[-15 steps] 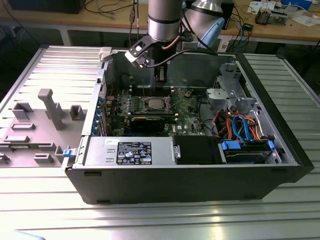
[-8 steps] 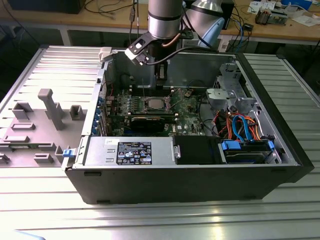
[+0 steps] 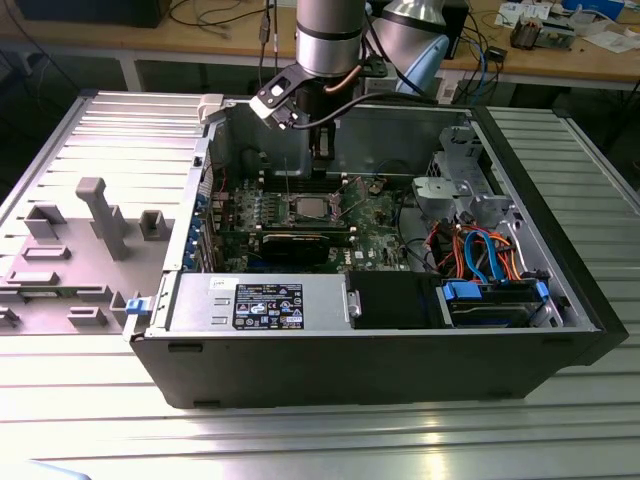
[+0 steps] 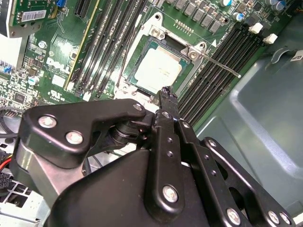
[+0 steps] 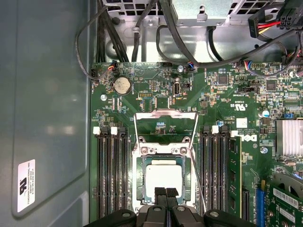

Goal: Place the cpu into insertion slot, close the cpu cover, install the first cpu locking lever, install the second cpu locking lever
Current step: 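Close the cpu cover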

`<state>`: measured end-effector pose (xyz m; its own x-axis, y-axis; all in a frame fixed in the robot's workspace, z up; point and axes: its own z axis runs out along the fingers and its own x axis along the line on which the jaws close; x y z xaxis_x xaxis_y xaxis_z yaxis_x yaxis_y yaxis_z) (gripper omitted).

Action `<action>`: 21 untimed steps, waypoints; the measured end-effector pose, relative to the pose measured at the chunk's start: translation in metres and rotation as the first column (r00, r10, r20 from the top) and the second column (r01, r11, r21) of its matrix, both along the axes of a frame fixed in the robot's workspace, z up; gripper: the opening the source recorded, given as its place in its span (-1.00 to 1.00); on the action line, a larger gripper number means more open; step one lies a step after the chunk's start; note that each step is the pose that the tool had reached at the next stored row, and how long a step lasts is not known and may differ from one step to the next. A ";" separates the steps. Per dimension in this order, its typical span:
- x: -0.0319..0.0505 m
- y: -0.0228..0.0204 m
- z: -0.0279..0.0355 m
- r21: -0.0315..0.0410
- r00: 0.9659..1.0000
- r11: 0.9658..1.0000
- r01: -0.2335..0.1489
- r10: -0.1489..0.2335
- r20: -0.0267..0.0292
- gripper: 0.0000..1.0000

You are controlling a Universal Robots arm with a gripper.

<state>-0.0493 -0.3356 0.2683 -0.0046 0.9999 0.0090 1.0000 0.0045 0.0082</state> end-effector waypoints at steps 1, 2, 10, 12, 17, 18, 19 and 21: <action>0.0000 0.0000 0.0000 0.000 1.000 1.000 0.000 0.000 0.000 -0.79; 0.0001 0.0000 0.0000 0.000 1.000 1.000 0.000 0.000 0.000 -0.79; 0.0056 0.0000 0.0000 0.000 1.000 1.000 0.000 0.000 0.000 -0.79; 0.0062 0.0000 0.0000 0.000 1.000 1.000 0.000 0.000 0.000 -0.79; 0.0074 0.0000 0.0000 0.000 1.000 1.000 0.000 0.000 0.000 -0.79; 0.0075 0.0000 0.0000 0.000 1.000 1.000 0.000 0.000 0.000 -0.79; 0.0076 0.0000 0.0000 0.000 1.000 1.000 0.000 0.000 0.000 -0.79; 0.0076 0.0000 0.0000 0.000 1.000 1.000 0.000 0.000 0.000 -0.79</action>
<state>-0.0417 -0.3356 0.2682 -0.0047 0.9999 0.0090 1.0000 0.0046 0.0081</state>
